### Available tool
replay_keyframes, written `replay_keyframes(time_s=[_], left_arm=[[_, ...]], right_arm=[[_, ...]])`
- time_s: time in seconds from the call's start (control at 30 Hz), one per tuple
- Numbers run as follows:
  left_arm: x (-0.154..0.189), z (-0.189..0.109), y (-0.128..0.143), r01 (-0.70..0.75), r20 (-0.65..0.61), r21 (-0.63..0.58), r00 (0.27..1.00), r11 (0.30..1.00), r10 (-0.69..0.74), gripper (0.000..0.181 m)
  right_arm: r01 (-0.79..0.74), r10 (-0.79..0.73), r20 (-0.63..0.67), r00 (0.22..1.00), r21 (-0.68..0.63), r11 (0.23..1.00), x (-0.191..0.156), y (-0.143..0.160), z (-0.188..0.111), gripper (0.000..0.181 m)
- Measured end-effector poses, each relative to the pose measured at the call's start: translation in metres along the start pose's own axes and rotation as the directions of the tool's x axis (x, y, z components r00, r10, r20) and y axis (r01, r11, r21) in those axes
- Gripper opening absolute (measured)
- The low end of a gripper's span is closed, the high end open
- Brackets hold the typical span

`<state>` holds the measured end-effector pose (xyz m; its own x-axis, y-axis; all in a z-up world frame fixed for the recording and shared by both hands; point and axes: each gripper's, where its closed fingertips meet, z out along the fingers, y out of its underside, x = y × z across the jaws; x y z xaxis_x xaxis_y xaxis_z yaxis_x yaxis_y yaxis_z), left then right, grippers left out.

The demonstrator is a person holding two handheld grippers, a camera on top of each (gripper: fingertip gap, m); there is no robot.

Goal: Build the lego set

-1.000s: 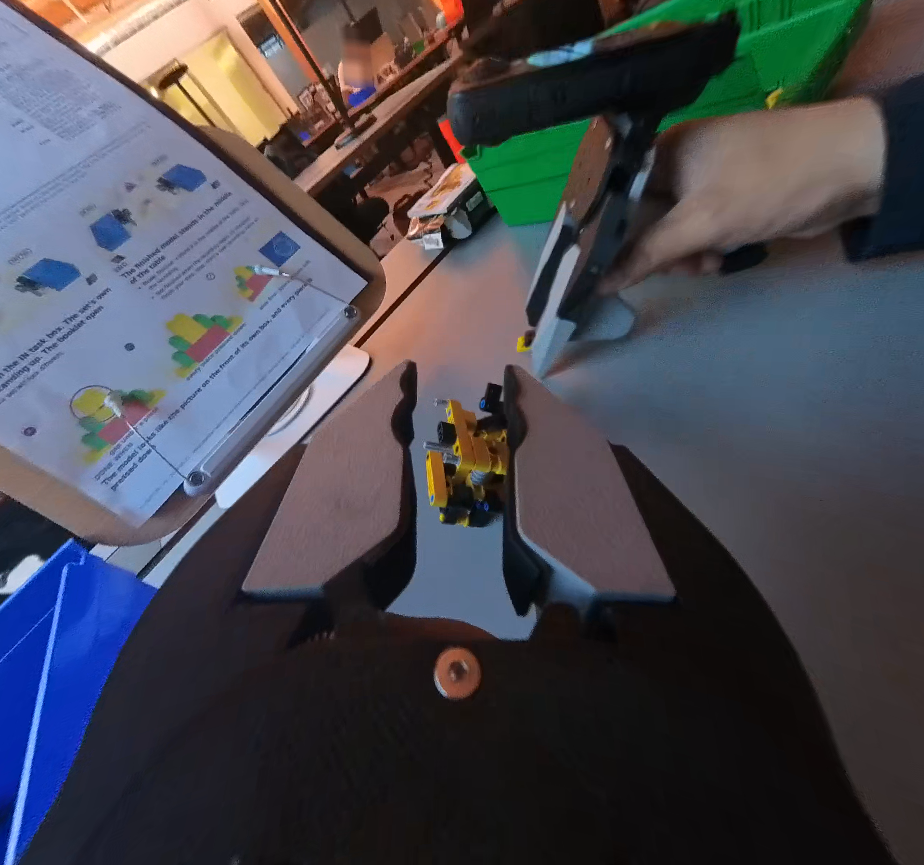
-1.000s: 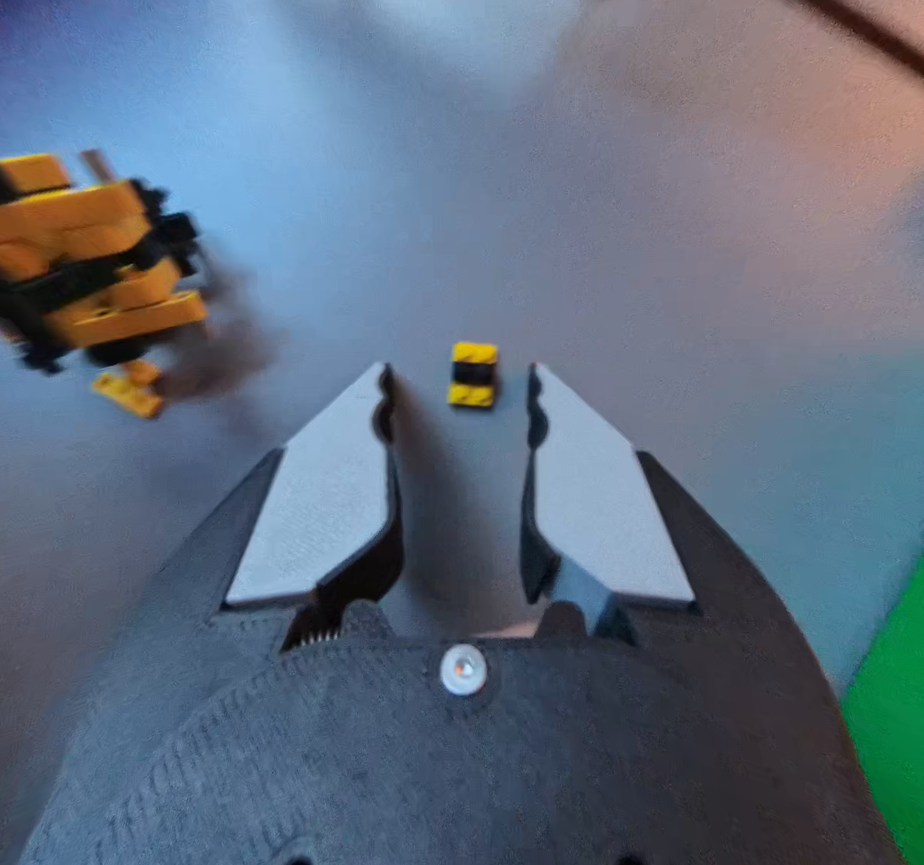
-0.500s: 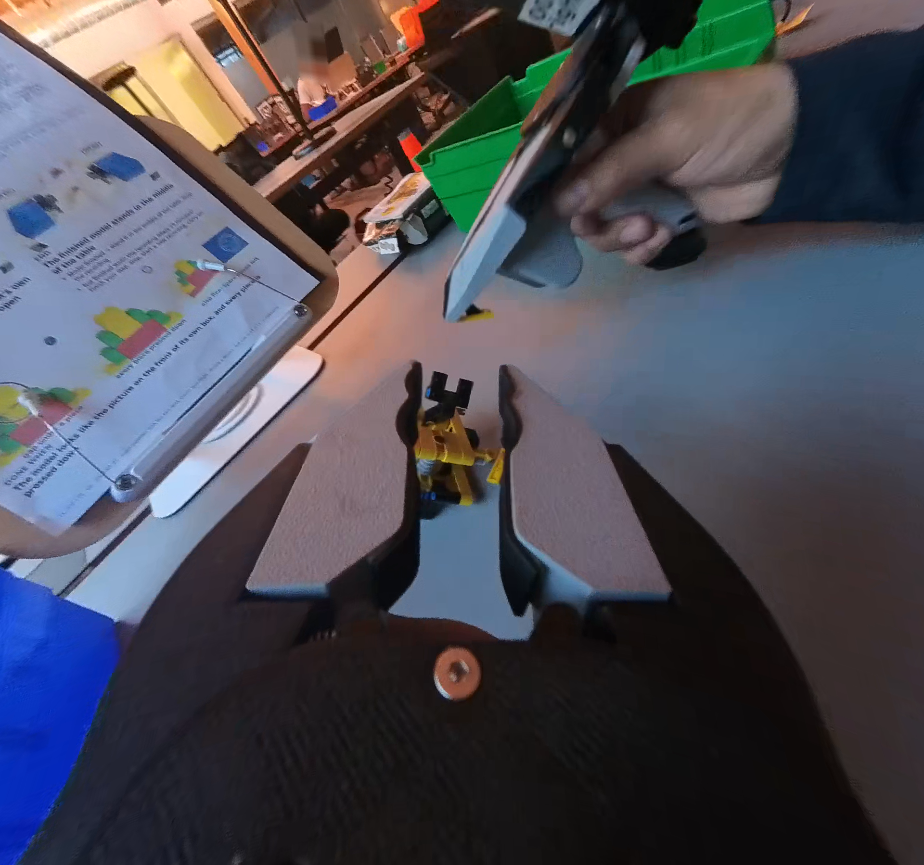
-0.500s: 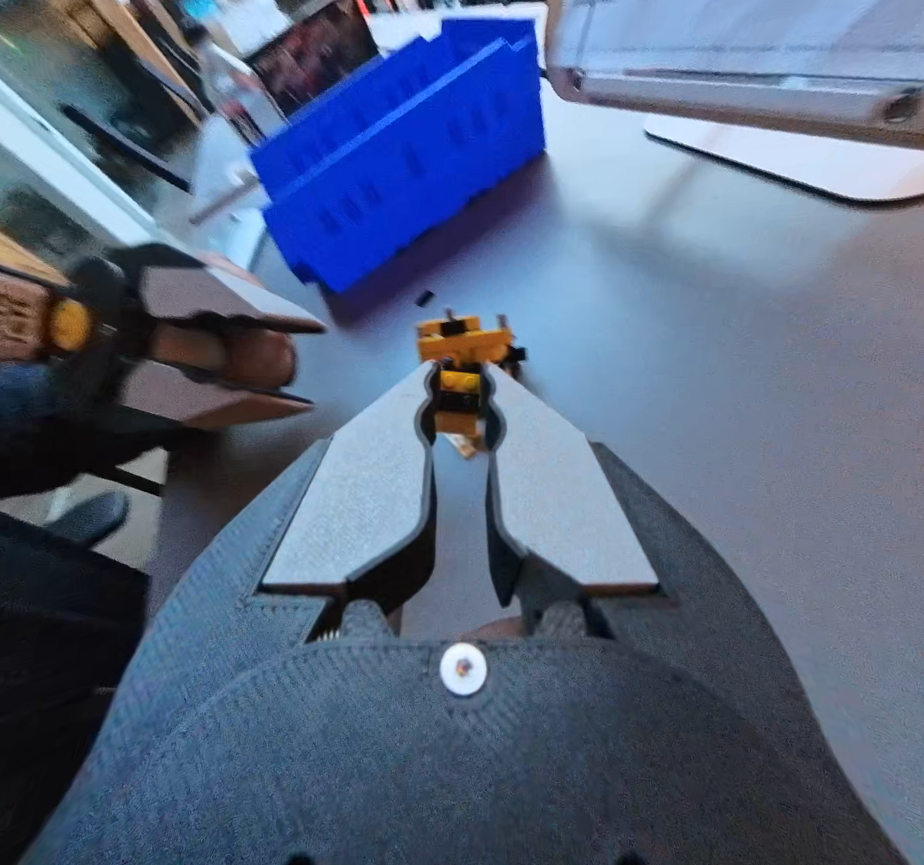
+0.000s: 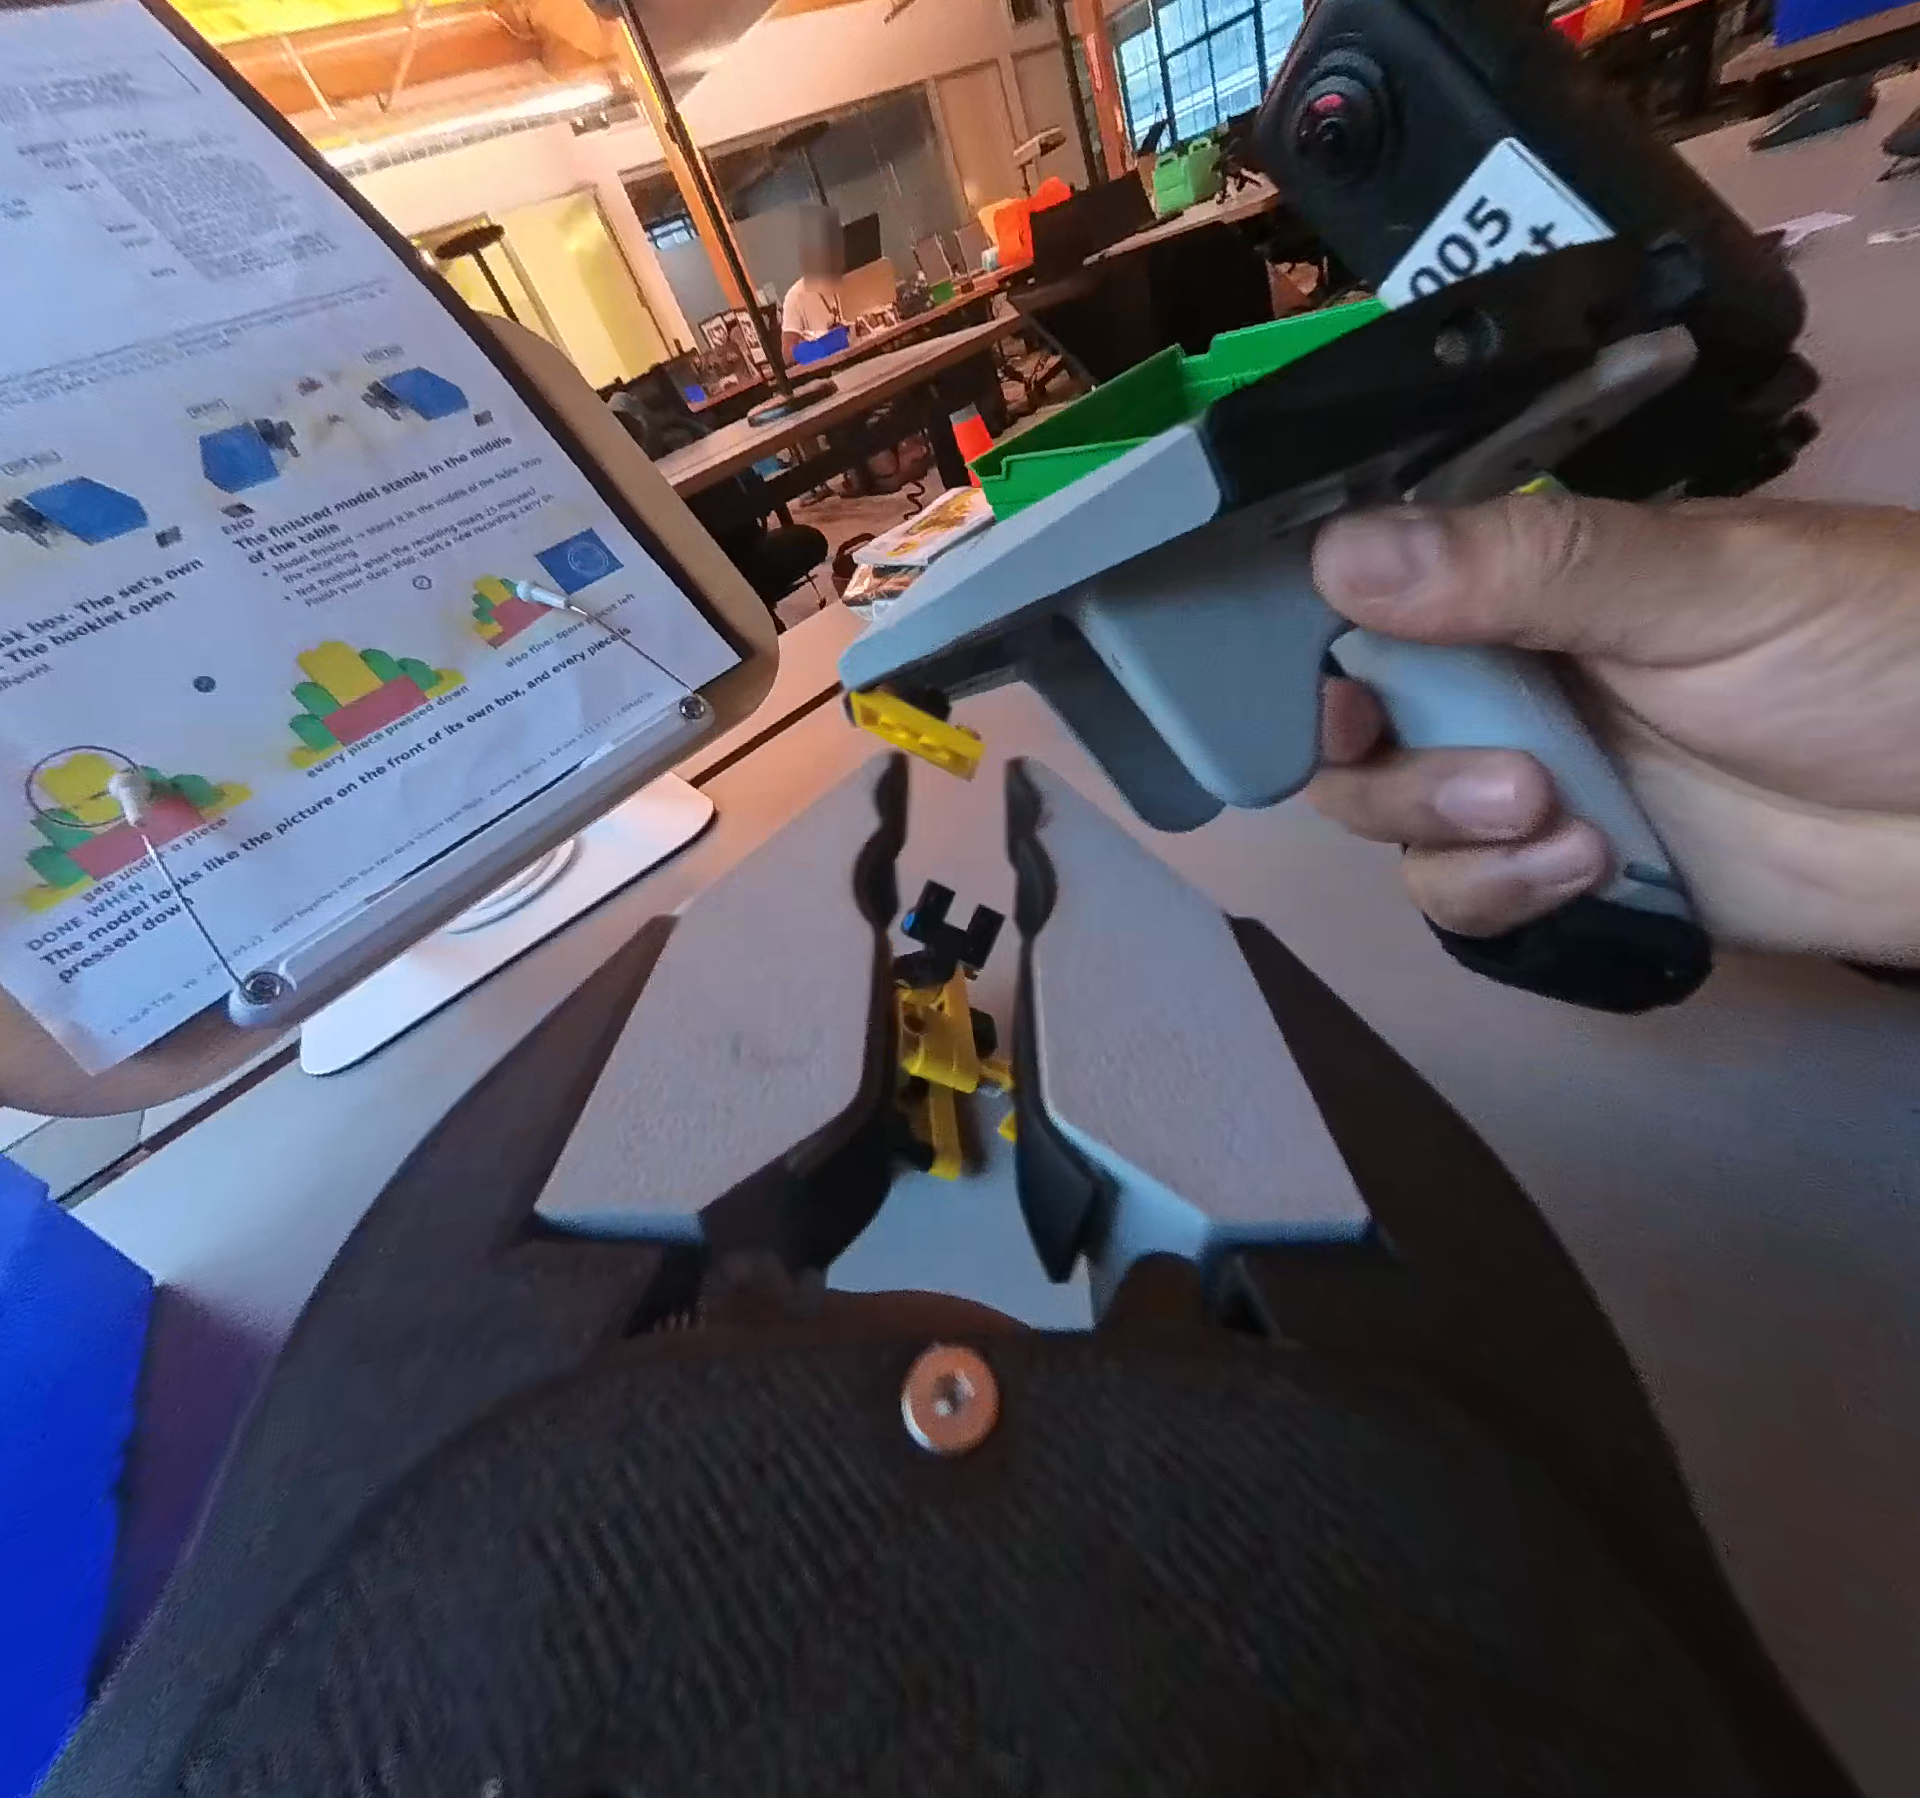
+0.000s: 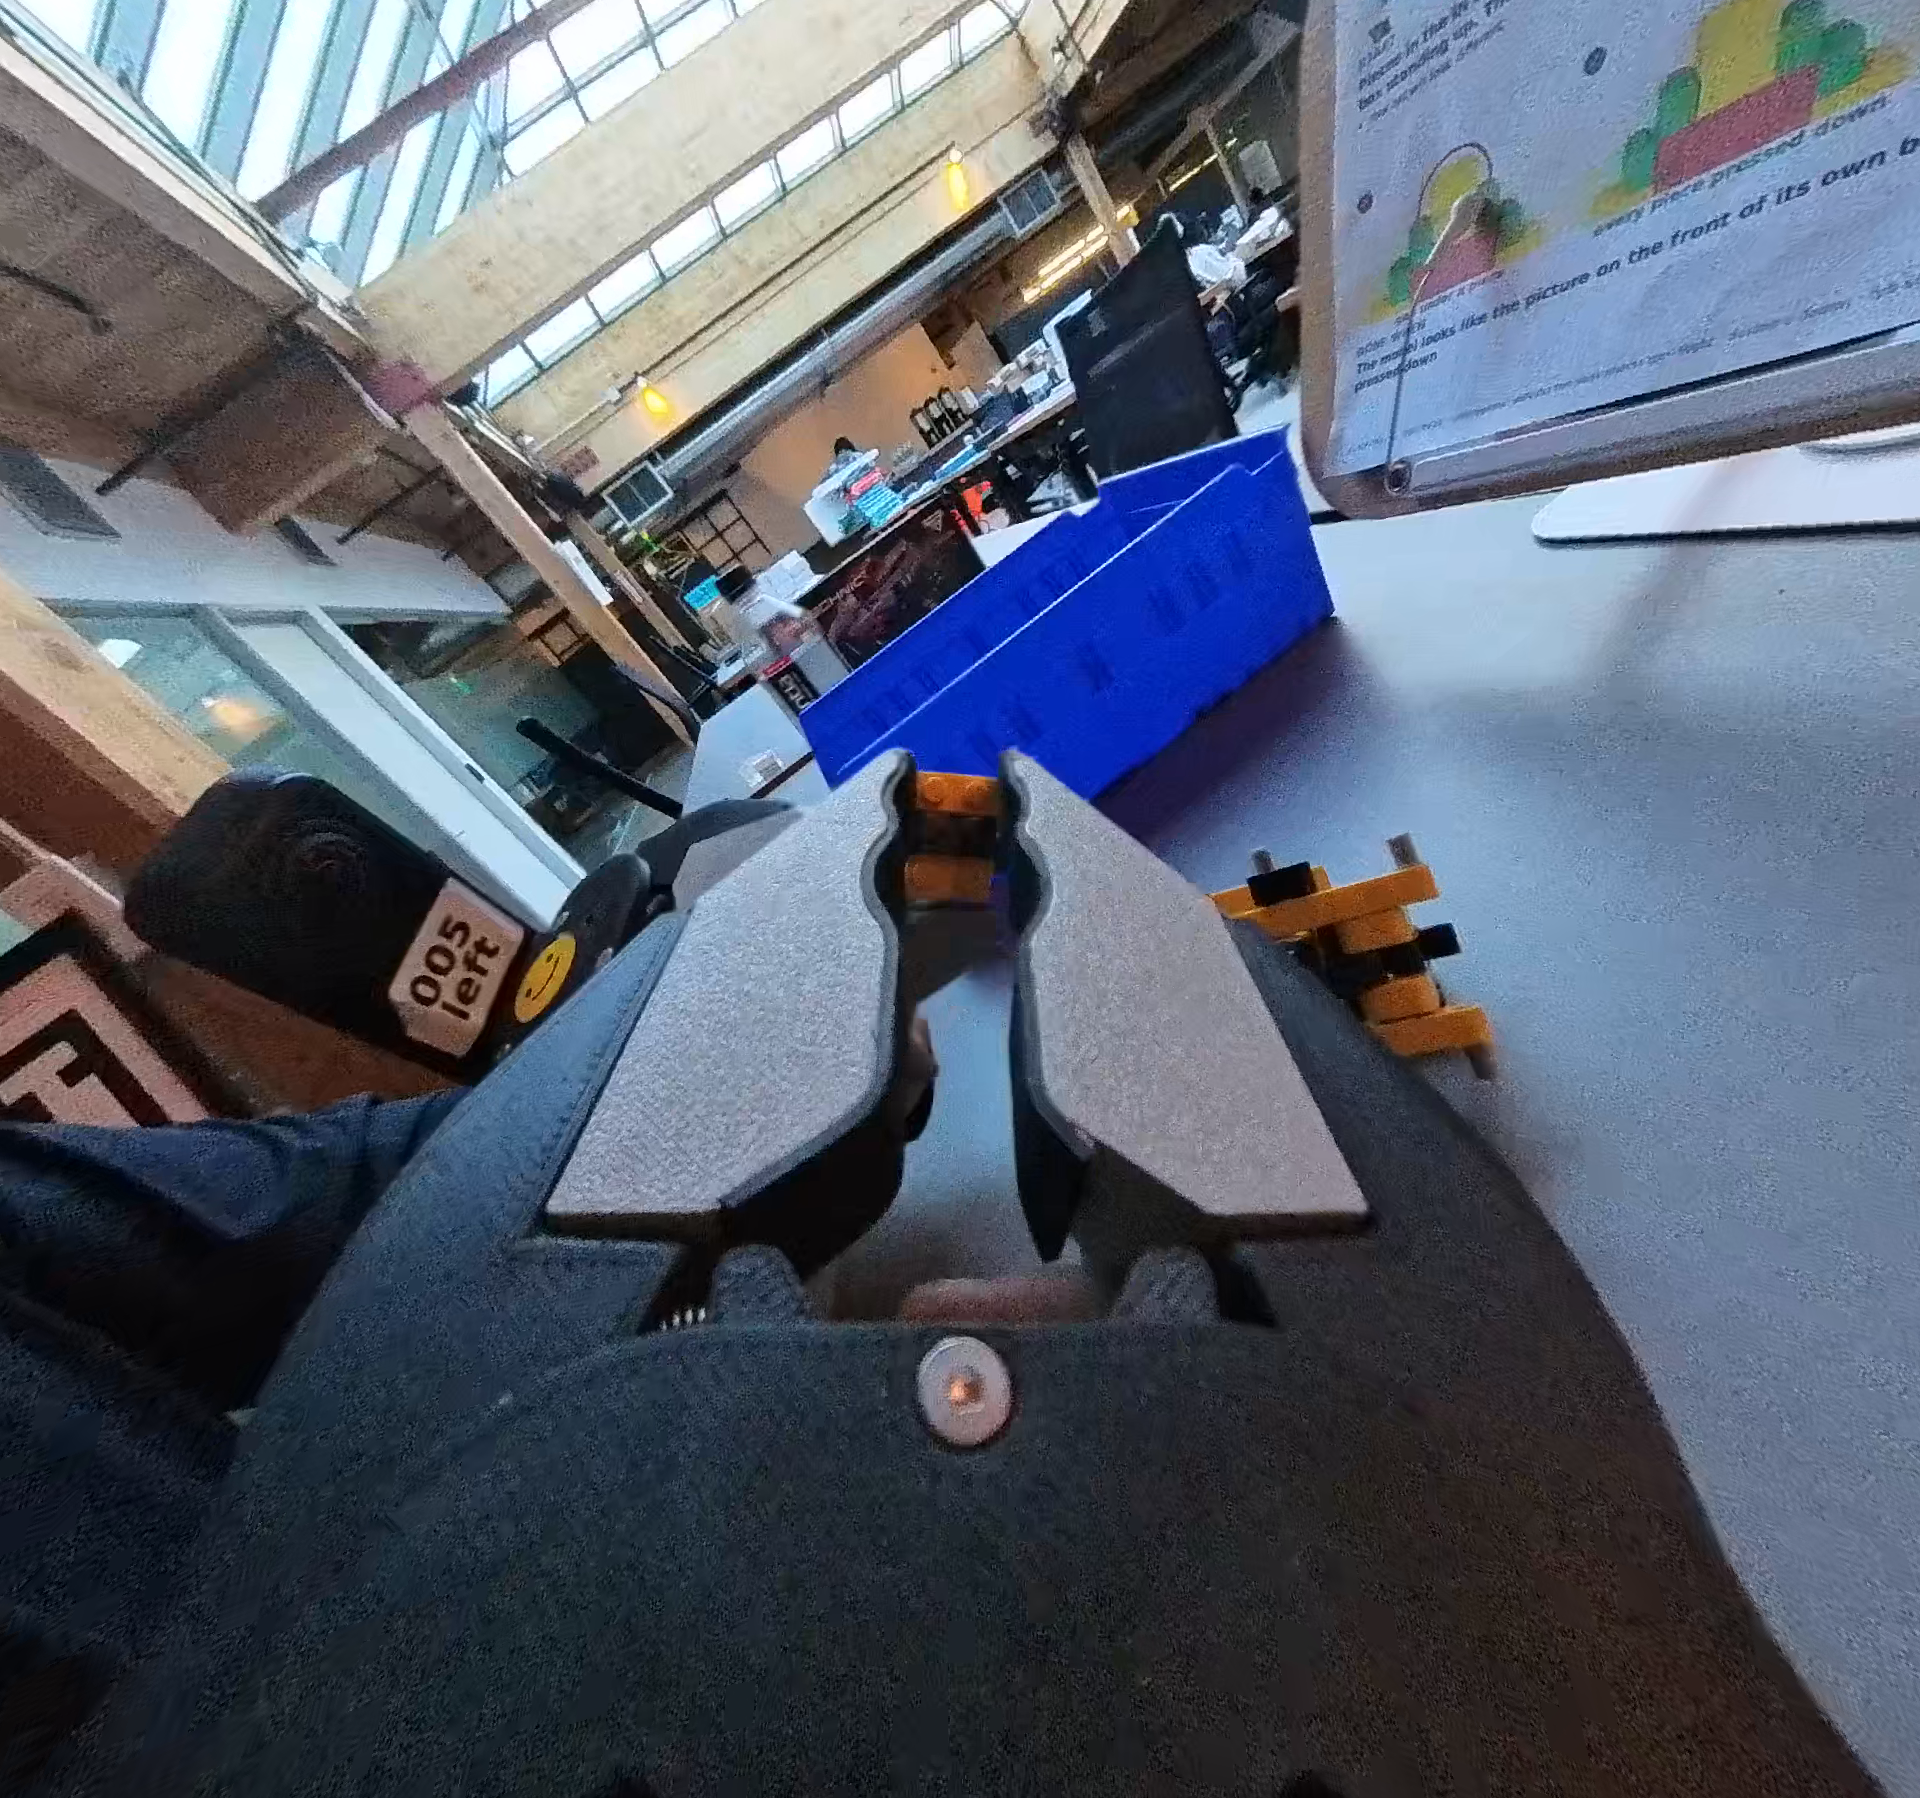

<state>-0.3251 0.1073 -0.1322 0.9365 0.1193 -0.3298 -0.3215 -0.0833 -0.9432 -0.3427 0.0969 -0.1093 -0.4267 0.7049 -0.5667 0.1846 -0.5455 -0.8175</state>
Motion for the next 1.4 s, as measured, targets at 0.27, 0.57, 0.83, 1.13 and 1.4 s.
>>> replay_keyframes(time_s=[0.27,0.57,0.83,1.13,1.4], left_arm=[[-0.008,-0.005,-0.006,0.05,-0.025,0.033,0.998,0.998,-0.049,0.0],[-0.002,-0.001,-0.005,-0.018,0.034,0.023,0.999,1.0,0.017,0.017],[-0.005,-0.007,-0.01,0.03,-0.028,0.046,0.999,0.998,-0.029,0.001],[-0.011,-0.01,-0.017,0.001,0.0,0.086,1.0,0.996,-0.001,0.0],[-0.022,-0.008,0.002,0.014,-0.023,-0.02,1.0,1.0,-0.014,0.0]], right_arm=[[0.005,-0.002,-0.037,0.999,0.087,0.996,-0.005,-0.005,-0.002,0.012],[0.052,-0.046,-0.055,0.997,0.119,0.992,-0.004,-0.001,0.002,0.011],[0.117,-0.109,-0.056,0.992,0.159,0.98,-0.013,-0.011,-0.005,0.011],[-0.034,0.033,0.008,0.999,0.152,0.988,-0.006,-0.004,-0.004,0.0],[0.035,-0.032,0.04,0.999,-0.087,0.996,0.015,0.001,-0.009,0.0]])
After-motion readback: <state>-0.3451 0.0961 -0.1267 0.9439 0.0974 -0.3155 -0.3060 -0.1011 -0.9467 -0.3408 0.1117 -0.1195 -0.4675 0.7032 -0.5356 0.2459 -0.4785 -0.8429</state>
